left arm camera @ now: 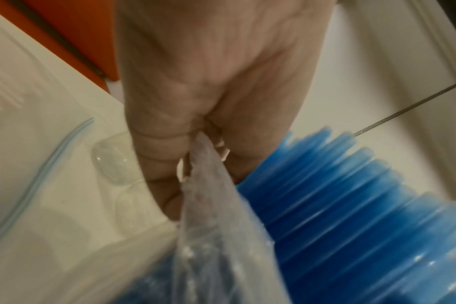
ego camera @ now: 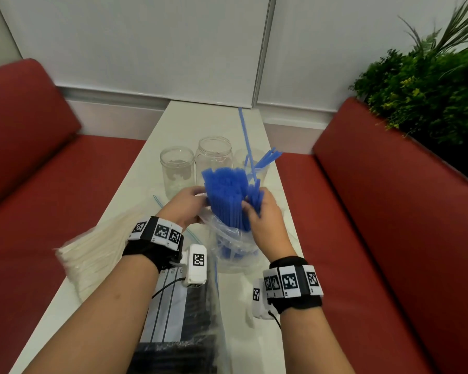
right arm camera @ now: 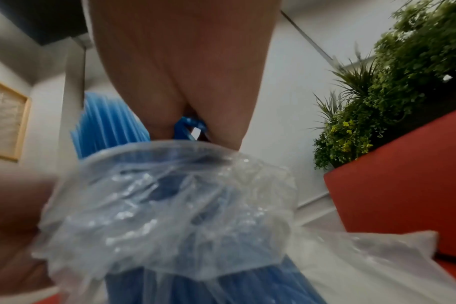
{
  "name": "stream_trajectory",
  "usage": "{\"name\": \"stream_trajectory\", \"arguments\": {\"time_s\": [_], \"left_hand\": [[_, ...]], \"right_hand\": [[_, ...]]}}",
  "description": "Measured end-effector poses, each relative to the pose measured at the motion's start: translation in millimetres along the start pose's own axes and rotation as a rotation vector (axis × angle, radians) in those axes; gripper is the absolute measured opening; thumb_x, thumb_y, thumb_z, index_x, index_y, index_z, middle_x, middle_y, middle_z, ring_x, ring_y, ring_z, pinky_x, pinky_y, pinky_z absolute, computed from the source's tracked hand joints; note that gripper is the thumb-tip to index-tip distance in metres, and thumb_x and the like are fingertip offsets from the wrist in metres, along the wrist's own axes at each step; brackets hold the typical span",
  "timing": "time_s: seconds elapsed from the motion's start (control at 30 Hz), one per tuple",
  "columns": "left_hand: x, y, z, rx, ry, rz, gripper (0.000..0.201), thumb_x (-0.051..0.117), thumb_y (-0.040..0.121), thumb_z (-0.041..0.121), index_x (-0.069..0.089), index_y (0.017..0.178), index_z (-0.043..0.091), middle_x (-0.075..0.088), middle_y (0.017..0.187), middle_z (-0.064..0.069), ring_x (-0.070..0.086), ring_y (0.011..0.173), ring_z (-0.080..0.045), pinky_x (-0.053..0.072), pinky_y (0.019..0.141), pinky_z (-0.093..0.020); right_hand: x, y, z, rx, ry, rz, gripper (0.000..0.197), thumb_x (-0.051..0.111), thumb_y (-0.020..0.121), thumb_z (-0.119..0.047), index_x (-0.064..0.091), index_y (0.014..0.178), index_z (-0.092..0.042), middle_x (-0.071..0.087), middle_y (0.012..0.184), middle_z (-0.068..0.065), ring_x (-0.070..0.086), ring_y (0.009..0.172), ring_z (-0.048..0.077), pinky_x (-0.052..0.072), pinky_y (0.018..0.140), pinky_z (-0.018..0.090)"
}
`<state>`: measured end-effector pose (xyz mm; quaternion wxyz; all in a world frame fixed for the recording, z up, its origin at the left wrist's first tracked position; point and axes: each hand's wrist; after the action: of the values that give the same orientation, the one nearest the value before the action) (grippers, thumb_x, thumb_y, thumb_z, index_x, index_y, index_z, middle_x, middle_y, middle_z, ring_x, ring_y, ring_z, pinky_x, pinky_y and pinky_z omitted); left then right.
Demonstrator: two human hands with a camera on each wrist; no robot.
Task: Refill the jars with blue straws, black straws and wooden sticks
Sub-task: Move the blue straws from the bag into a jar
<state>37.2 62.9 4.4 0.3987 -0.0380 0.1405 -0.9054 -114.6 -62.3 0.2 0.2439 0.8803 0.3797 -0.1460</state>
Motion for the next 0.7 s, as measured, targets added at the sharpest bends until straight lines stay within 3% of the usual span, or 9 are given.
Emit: {"name": "stream_trajectory", "arguments": {"time_s": [0.07,0.17,0.3,0.37,0.43,0.47,0.53,0.6,0.7], "left_hand": [[-1,4,-2,0.045,-0.039,0.05,0.031,0.057,0.098,0.004,0.064,0.129,0.002,0.074,0.109,-0.022,0.07,0.085,-0.03,0.053,0.067,-0.035],[5,6,-8,0.036,-0.085,0.115,0.024,0.057,0.099,0.008,0.069,0.116,-0.004,0.074,0.107,-0.026,0.068,0.087,-0.033,0.053,0.069,-0.037],[16,5,-23,-0.029,-0.171,0.094,0.028,0.048,0.1,0.003,0.067,0.115,-0.012,0.069,0.116,-0.033,0.067,0.111,-0.049,0.051,0.099,-0.058],[21,2,-23,-0.046,-0.26,0.061,0.033,0.047,0.106,0.021,0.068,0.12,-0.001,0.071,0.12,-0.026,0.07,0.11,-0.041,0.054,0.097,-0.053],[24,0,-20,-0.056,-0.363,-0.041,0.056,0.041,0.105,0.056,0.069,0.124,0.012,0.074,0.12,-0.016,0.072,0.11,-0.031,0.057,0.094,-0.046],[25,0,-18,-0.053,-0.392,-0.097,0.063,0.039,0.102,0.065,0.069,0.125,0.015,0.075,0.119,-0.013,0.072,0.111,-0.029,0.059,0.092,-0.044],[26,1,-15,-0.051,-0.414,-0.128,0.051,0.046,0.106,0.047,0.069,0.124,0.006,0.073,0.121,-0.017,0.07,0.115,-0.032,0.06,0.091,-0.045],[26,0,-15,-0.068,-0.394,-0.105,0.038,0.05,0.103,0.019,0.064,0.124,-0.01,0.069,0.126,-0.024,0.064,0.122,-0.039,0.051,0.106,-0.049],[25,3,-16,-0.117,-0.386,-0.022,0.041,0.052,0.104,0.023,0.062,0.121,-0.012,0.068,0.124,-0.024,0.063,0.122,-0.039,0.047,0.109,-0.047]], "right_hand": [[-5,6,-6,-0.024,0.098,0.066,0.016,0.063,0.098,-0.019,0.052,0.11,-0.018,0.062,0.102,-0.006,0.061,0.094,0.008,0.044,0.074,0.008],[0,6,-6,0.04,0.191,0.069,0.018,0.061,0.1,-0.022,0.05,0.113,-0.022,0.062,0.104,-0.012,0.06,0.093,-0.006,0.044,0.073,0.005],[13,-2,5,0.086,0.14,0.062,0.008,0.057,0.102,-0.023,0.05,0.103,-0.02,0.062,0.102,0.001,0.06,0.096,0.015,0.044,0.078,0.026],[12,-5,6,0.093,0.162,0.066,0.006,0.055,0.102,-0.017,0.052,0.107,-0.019,0.064,0.105,0.001,0.061,0.1,0.017,0.047,0.082,0.029],[7,-4,3,0.088,0.202,0.064,0.016,0.052,0.103,-0.013,0.053,0.118,-0.017,0.065,0.111,-0.001,0.062,0.103,0.014,0.05,0.087,0.03],[5,-2,-1,0.071,0.221,0.067,0.019,0.051,0.104,-0.014,0.051,0.122,-0.017,0.065,0.112,-0.003,0.063,0.104,0.011,0.05,0.088,0.028],[0,2,-7,0.015,0.277,0.082,0.019,0.051,0.105,-0.022,0.047,0.123,-0.023,0.064,0.112,-0.014,0.063,0.103,0.001,0.05,0.087,0.02],[-1,6,-10,-0.018,0.342,0.123,0.015,0.056,0.103,-0.029,0.047,0.116,-0.029,0.064,0.105,-0.024,0.062,0.099,-0.006,0.048,0.082,0.01],[3,4,1,0.049,0.446,0.143,0.016,0.06,0.1,-0.025,0.053,0.113,-0.019,0.068,0.107,-0.007,0.065,0.101,0.007,0.054,0.086,0.025]]}}
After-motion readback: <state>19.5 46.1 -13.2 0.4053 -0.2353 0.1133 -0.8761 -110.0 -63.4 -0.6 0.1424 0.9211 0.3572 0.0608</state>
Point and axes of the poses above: each hand's wrist, its own y-axis towards the middle knuckle, its own x-axis out of the palm, z = x × y
